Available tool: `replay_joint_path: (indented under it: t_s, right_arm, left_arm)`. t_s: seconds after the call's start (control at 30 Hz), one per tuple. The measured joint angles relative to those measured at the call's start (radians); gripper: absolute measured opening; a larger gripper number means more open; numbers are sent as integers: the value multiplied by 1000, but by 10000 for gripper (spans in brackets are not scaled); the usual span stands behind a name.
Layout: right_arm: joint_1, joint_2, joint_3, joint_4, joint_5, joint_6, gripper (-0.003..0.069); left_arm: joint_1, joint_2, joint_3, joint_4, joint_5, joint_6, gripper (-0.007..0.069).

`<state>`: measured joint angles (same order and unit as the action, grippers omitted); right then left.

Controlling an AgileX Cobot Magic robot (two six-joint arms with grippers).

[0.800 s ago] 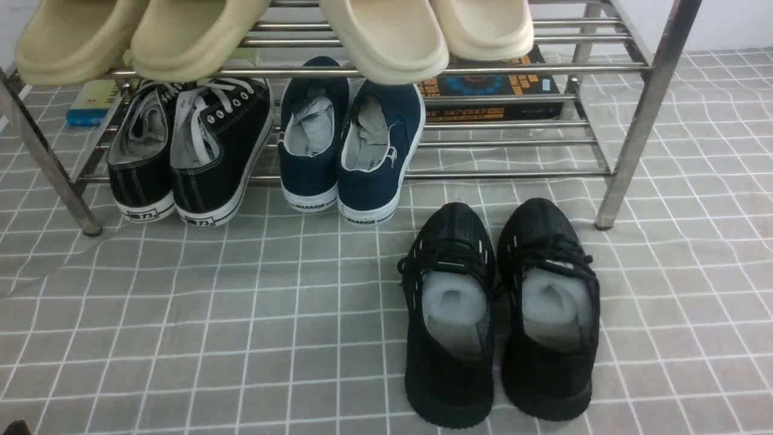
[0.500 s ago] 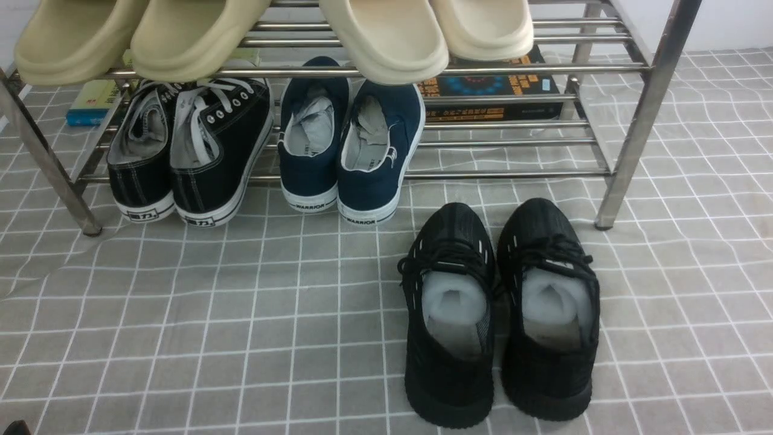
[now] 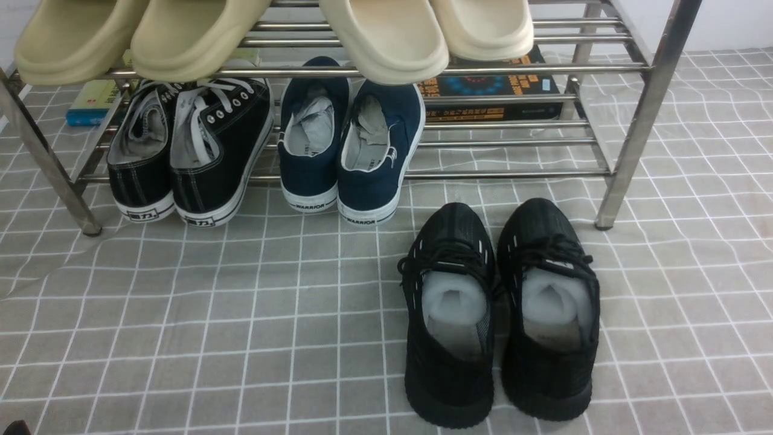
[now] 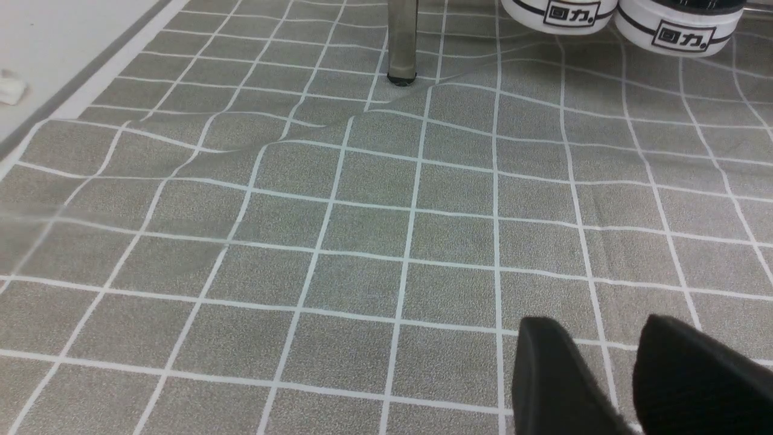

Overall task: Take the shoes off the shelf with your hand from the grey coffee tablecloth.
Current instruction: 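Grasp the leftmost shoe on the bottom shelf of the shoe rack with the left gripper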

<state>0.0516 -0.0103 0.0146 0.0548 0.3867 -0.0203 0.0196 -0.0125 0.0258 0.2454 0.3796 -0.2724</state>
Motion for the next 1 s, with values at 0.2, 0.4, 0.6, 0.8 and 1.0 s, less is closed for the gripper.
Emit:
replay_joint_path:
  t_s: [0.2,0.4,0.6,0.8,1.0]
  right_arm:
    - [0,0,0,0,0,0,120]
    - [0,0,0,0,0,0,127]
    - [0,0,0,0,0,0,134]
    - [0,0,0,0,0,0,141]
    - [0,0,0,0,0,0,149]
  left_arm:
    - [0,0,0,-300,-14,-281,240]
    - [0,0,1,-654,-10,-640,240]
    - [0,0,4,-672,-124,-705,240]
    - [0,0,-1,-663,-357,-644,238]
    - [0,103,-220,-564,-79,-422,113]
